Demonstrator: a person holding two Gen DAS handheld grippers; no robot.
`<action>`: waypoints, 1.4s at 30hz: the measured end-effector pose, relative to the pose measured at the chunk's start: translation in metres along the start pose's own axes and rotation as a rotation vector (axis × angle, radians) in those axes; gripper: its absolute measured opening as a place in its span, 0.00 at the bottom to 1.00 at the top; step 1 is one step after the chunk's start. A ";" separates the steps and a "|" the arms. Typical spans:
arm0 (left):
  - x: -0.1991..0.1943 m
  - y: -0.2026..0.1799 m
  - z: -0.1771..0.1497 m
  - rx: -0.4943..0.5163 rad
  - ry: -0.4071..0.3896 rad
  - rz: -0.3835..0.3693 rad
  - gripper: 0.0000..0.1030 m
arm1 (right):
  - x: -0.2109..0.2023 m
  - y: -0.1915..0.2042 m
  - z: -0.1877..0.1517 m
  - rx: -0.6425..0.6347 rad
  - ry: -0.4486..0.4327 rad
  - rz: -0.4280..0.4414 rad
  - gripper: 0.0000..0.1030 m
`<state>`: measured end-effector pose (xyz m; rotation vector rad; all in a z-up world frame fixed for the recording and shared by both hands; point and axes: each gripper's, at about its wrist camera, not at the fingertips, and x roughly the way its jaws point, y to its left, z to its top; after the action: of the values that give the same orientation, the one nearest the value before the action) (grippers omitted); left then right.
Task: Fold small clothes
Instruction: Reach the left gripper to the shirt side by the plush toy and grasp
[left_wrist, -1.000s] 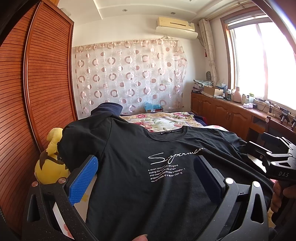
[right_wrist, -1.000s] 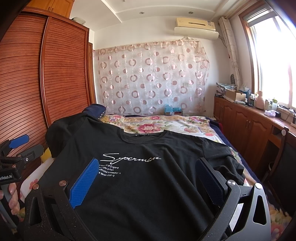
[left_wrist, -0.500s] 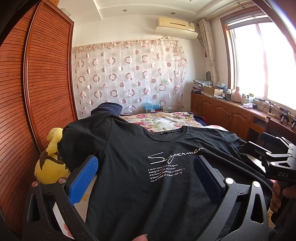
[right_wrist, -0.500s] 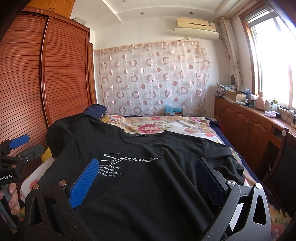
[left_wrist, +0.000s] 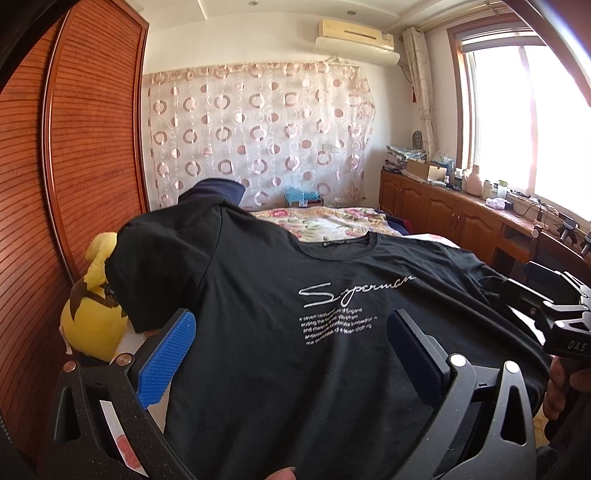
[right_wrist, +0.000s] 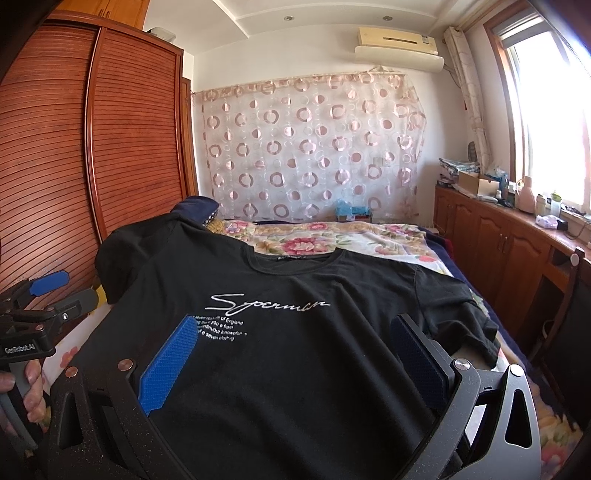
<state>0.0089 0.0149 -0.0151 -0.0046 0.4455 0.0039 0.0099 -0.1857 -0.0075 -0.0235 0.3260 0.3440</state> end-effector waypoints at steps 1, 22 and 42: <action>0.002 0.002 -0.003 -0.001 0.008 0.004 1.00 | 0.002 0.000 -0.001 -0.001 0.006 0.002 1.00; 0.041 0.066 0.004 -0.029 0.081 0.023 1.00 | 0.055 -0.006 0.023 -0.093 0.136 0.085 1.00; 0.083 0.150 0.038 -0.143 0.099 0.098 0.96 | 0.137 -0.020 0.064 -0.146 0.193 0.190 1.00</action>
<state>0.1000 0.1651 -0.0169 -0.1243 0.5436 0.1328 0.1583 -0.1549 0.0091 -0.1711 0.4949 0.5550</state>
